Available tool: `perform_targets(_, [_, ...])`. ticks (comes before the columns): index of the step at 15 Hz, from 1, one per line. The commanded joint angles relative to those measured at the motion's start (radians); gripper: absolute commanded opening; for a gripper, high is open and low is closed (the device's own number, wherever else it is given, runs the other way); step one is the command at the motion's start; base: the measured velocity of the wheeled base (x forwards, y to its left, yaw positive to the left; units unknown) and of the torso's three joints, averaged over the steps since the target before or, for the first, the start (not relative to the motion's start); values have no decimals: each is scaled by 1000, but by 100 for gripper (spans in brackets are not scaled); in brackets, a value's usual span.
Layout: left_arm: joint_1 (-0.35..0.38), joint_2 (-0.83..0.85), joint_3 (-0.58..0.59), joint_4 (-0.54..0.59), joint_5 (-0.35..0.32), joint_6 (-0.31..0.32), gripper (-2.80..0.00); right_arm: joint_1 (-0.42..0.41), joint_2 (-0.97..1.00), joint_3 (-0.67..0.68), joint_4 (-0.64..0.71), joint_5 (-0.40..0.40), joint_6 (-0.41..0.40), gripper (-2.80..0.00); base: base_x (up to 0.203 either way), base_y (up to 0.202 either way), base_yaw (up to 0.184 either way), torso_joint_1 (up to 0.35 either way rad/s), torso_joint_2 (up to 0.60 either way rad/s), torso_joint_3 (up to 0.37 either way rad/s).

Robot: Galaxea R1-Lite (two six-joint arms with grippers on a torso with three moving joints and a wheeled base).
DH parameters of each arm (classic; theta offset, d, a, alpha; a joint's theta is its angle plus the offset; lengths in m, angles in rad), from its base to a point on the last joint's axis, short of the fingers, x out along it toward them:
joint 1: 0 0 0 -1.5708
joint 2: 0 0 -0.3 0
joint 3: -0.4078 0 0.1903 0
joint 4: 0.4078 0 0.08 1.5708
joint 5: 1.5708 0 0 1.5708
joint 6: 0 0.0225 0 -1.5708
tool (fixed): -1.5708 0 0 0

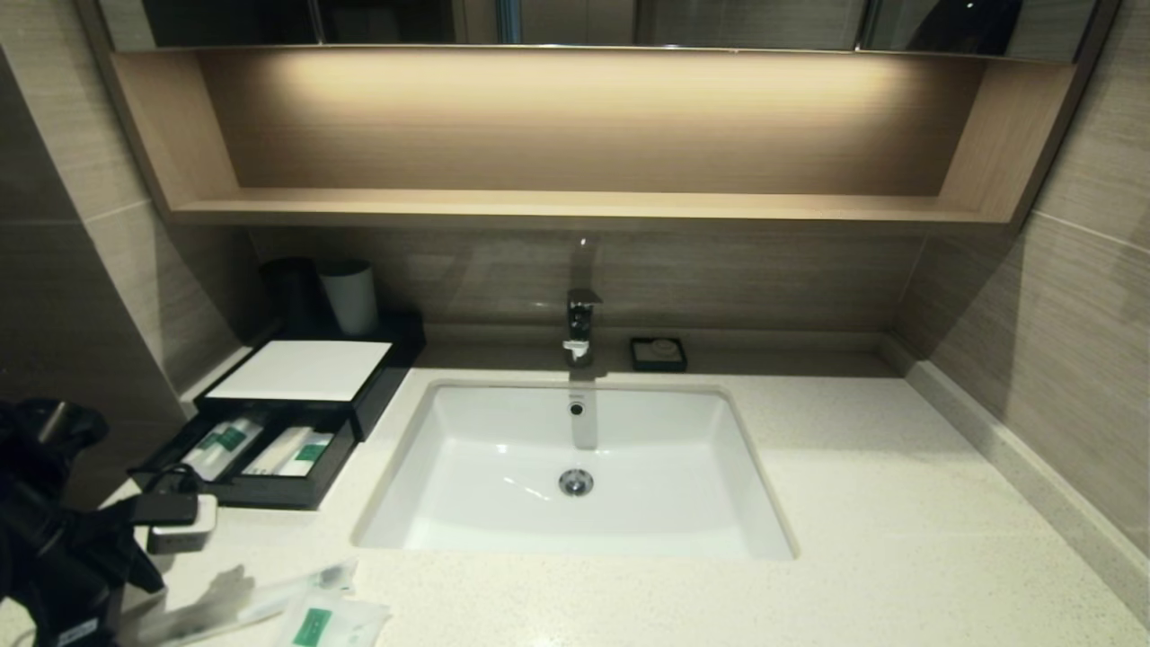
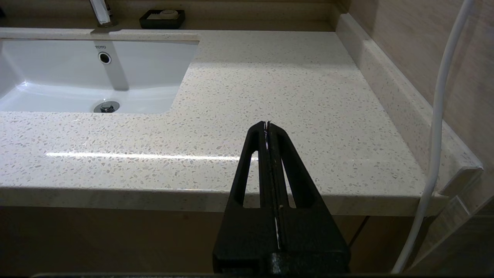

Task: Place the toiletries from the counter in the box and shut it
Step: Pick up the bathroom toiletry

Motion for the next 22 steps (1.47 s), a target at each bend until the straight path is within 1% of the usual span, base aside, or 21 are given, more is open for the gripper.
perform_targets(1, [-2,0,4,3,-1,8,0,0,0,2,0,0,-1,-280,0,0,0,0,0,0])
perform_targets(22, [-9,13,19,-26,11,7,0,0,-2,2,0,0,0,-280,0,0,0,0,0,0])
